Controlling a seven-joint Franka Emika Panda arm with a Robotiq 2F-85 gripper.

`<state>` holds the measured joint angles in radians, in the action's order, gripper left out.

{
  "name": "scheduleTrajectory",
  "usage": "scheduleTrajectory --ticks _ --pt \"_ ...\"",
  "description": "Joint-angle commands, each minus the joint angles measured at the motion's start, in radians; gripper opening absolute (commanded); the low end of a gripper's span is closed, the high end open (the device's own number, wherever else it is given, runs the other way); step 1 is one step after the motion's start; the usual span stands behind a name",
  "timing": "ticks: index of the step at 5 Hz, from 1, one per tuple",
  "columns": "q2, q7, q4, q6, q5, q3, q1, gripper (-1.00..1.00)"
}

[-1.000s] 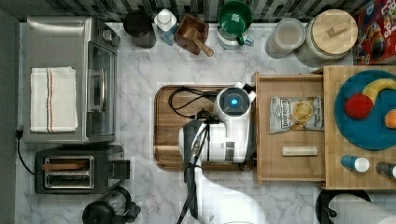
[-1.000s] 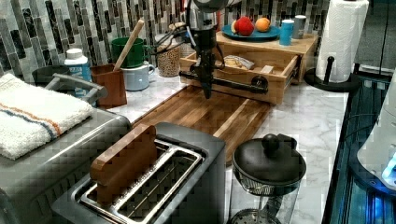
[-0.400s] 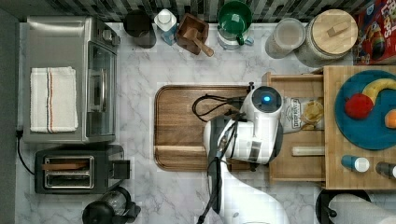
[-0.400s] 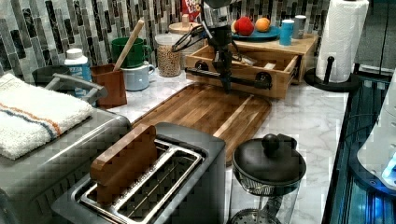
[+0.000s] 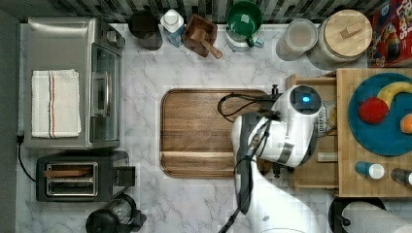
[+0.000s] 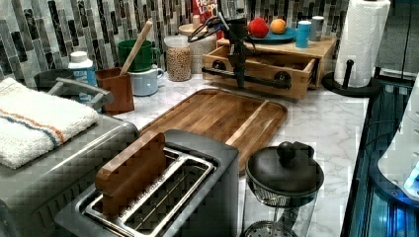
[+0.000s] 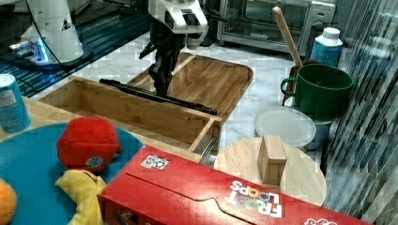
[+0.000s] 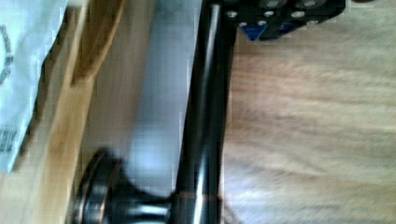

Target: Close the drawer.

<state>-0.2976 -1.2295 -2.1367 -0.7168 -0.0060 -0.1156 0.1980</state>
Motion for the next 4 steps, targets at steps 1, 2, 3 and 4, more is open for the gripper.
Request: scheduleTrajectory --ticks 1,2,3,4 --pt "-0.074 -0.103 0.28 -0.024 0.037 -0.086 0.147 -1.0" --pt "-0.074 -0.115 0.32 0.0 -0.023 -0.098 0.175 -1.0" --pt "-0.113 -0.188 0.359 -0.038 -0.022 -0.112 0.201 -1.0" --pt "-0.13 -0.171 0.351 -0.149 -0.043 -0.134 0.208 -1.0"
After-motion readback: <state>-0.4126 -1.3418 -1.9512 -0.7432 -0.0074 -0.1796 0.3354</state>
